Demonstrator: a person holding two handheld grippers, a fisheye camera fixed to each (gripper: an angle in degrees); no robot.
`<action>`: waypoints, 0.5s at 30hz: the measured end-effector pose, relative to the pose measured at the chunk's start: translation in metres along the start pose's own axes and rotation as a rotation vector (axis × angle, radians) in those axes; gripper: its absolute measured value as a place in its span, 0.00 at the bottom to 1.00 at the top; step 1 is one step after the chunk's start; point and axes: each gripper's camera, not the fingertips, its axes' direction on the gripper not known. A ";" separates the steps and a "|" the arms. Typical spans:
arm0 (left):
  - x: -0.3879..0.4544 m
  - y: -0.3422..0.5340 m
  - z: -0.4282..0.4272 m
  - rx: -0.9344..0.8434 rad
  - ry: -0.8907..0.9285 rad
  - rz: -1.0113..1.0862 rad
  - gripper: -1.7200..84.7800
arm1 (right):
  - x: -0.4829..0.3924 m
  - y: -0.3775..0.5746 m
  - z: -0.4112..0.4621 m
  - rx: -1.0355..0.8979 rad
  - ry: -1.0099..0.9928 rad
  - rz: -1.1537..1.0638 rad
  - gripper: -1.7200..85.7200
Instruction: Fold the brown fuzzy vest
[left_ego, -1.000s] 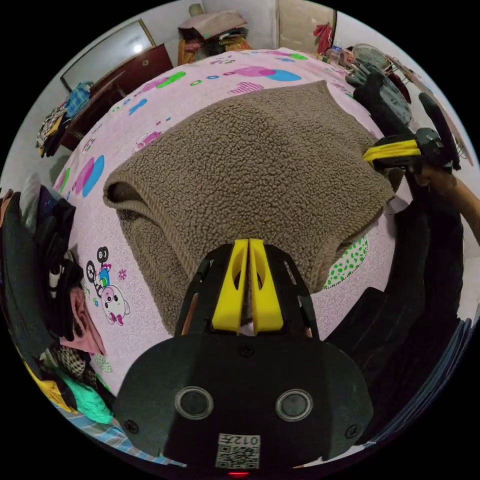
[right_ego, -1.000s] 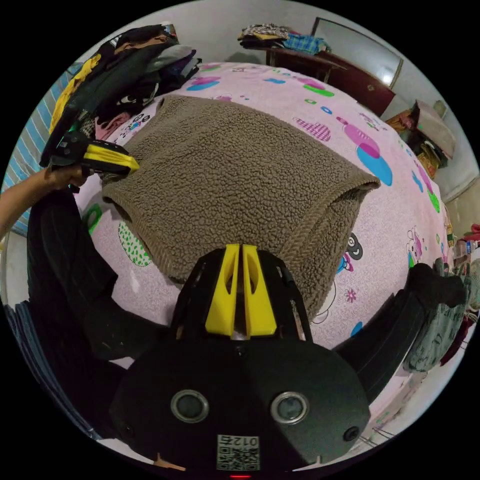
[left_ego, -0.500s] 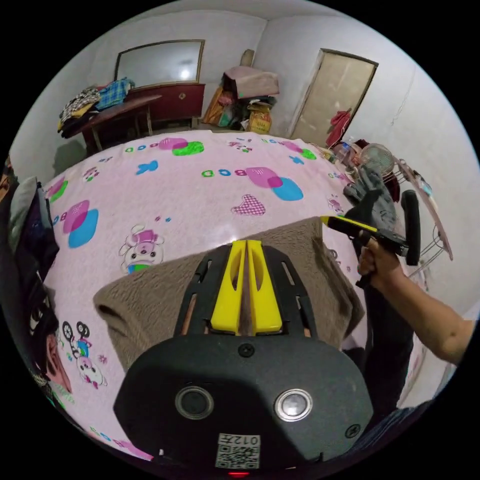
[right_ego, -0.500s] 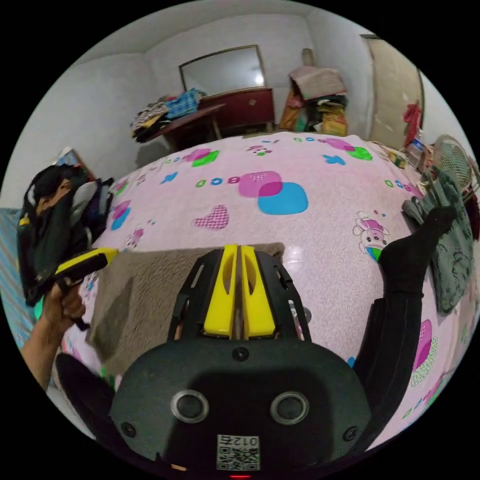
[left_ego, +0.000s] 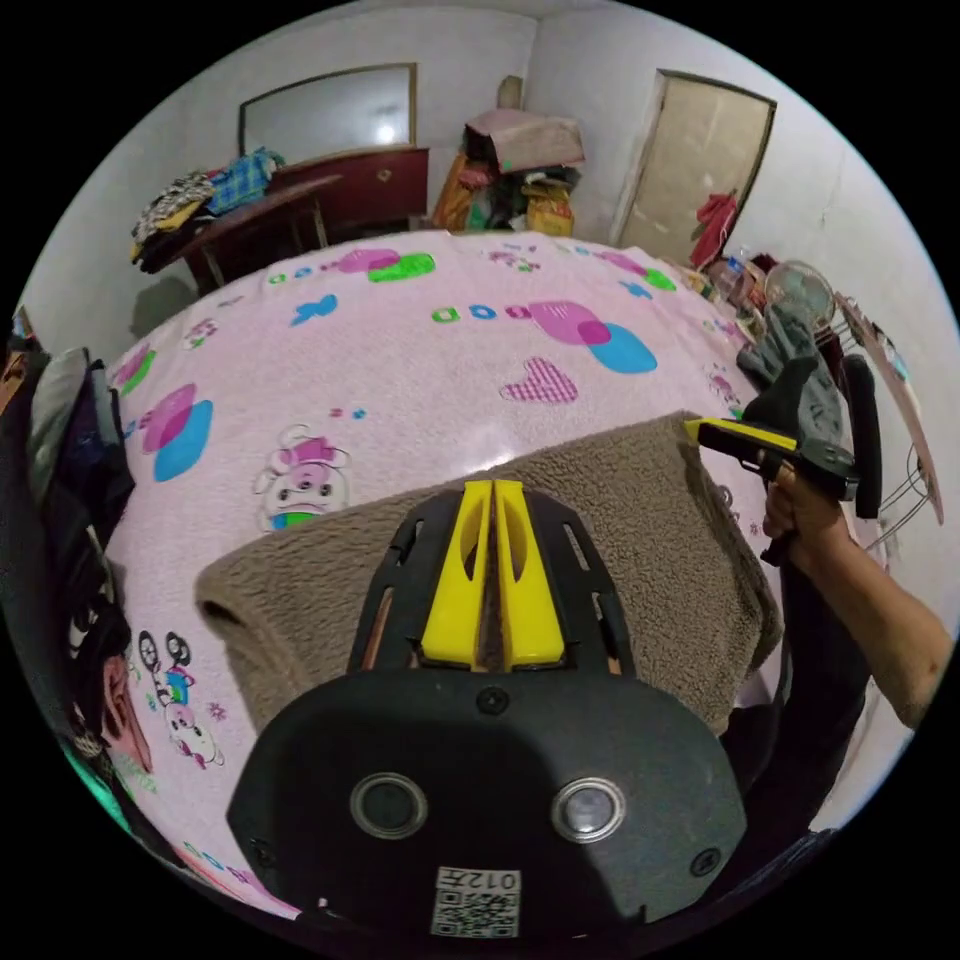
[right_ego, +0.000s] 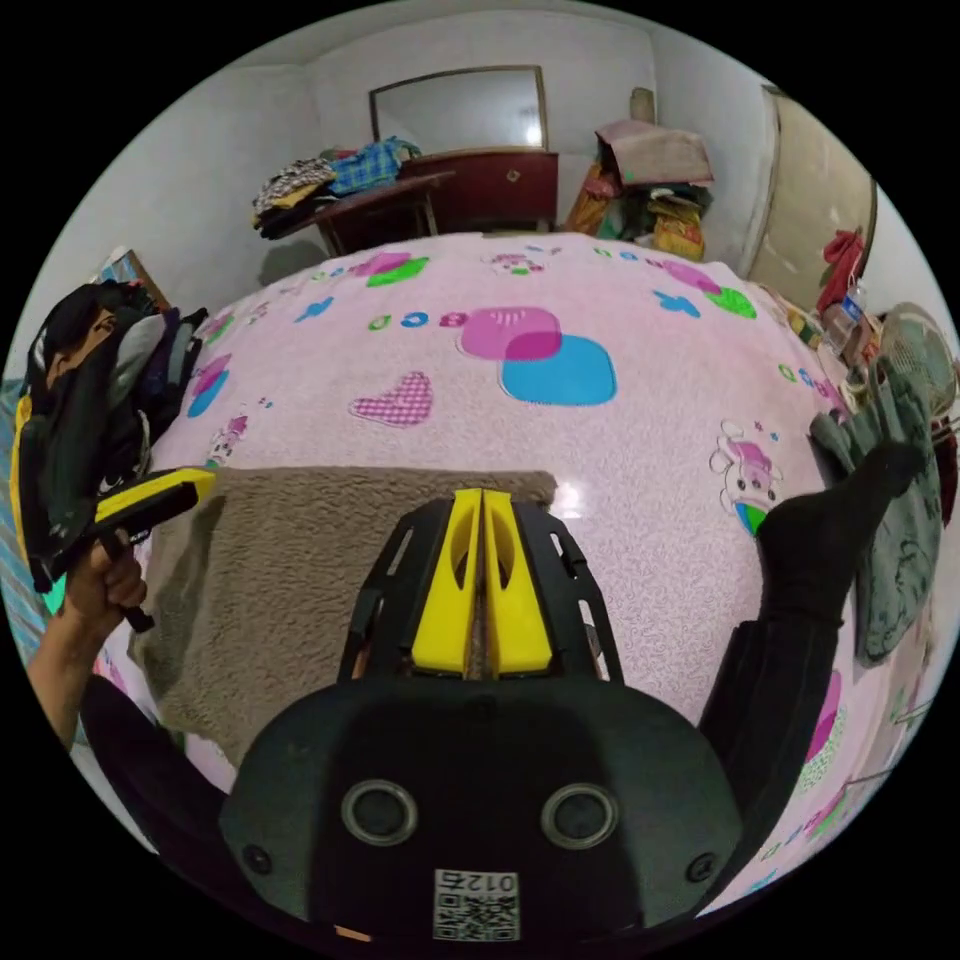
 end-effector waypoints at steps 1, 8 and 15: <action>-0.011 0.005 -0.012 0.012 -0.023 -0.021 0.03 | -0.014 -0.001 -0.010 0.033 -0.048 -0.030 0.01; -0.074 0.024 -0.004 -0.067 -0.178 -0.156 0.03 | -0.102 -0.001 0.013 -0.002 -0.270 -0.137 0.01; -0.114 0.053 0.036 -0.156 -0.227 -0.213 0.02 | -0.133 0.024 0.072 -0.092 -0.206 -0.139 0.01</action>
